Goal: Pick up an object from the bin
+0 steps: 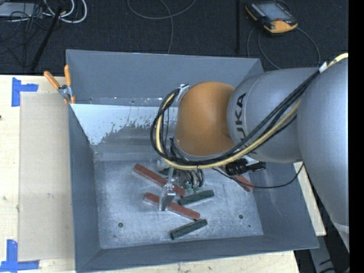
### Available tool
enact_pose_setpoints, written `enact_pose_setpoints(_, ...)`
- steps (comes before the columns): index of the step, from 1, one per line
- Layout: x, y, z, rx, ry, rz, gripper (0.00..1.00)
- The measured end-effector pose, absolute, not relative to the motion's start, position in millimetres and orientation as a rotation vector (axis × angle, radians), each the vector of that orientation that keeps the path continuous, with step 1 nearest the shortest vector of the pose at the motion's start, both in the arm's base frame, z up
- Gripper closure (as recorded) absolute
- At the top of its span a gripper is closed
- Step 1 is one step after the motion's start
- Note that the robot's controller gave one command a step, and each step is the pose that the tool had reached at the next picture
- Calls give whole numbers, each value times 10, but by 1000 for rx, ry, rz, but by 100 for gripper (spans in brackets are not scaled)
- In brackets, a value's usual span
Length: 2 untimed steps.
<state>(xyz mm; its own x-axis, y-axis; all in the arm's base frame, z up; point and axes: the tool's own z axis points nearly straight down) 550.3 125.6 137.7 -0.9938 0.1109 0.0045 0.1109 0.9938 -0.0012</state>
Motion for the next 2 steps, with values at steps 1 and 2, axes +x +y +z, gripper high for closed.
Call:
enact_pose_setpoints(1, 5430, 1138, 1306, -413, -3113, -1, 0)
enact_pose_setpoints(2, 5398, 1107, 1114, -486, -3105, 0, 0)
